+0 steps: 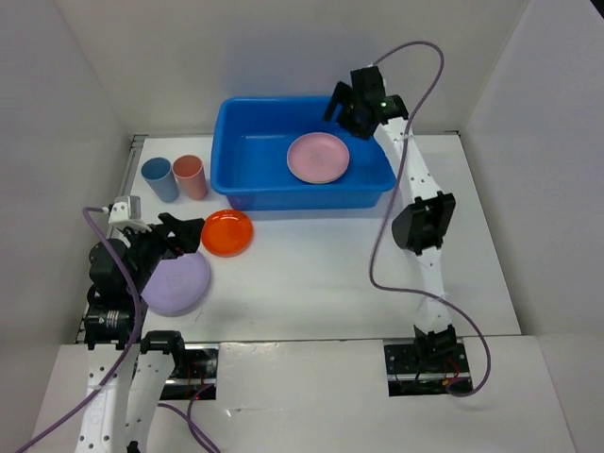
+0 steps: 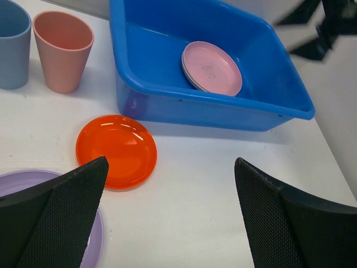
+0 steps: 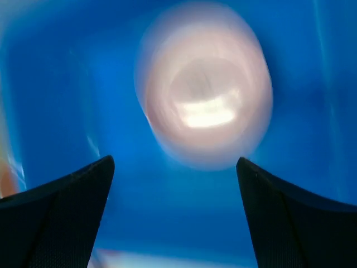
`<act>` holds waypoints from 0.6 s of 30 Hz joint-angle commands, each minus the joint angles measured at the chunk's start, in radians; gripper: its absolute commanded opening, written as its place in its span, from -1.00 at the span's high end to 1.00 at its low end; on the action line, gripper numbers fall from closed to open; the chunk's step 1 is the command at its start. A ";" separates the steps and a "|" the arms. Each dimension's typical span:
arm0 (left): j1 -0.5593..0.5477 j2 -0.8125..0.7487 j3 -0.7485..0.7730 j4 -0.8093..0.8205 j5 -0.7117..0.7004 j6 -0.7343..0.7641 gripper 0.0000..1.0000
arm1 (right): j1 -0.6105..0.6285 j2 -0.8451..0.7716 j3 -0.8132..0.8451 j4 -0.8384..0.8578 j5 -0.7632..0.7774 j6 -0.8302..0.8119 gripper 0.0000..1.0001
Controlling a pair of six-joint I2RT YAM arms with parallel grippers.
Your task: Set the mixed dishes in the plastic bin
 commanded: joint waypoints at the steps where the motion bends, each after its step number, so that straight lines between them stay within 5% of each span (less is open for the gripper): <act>1: 0.005 -0.030 0.007 0.022 -0.027 -0.024 -1.00 | 0.137 -0.118 0.275 -0.221 0.108 -0.040 -0.89; 3: 0.005 -0.057 0.007 0.022 -0.055 -0.033 -1.00 | 0.221 -0.184 0.395 -0.319 0.118 -0.030 -0.89; 11: 0.005 -0.068 0.007 0.010 -0.055 -0.033 -1.00 | 0.547 -0.518 -0.035 -0.319 0.285 0.046 -0.89; 18: 0.005 -0.068 0.007 0.010 -0.046 -0.033 -1.00 | 0.602 -1.016 -0.873 -0.125 0.283 0.180 -0.91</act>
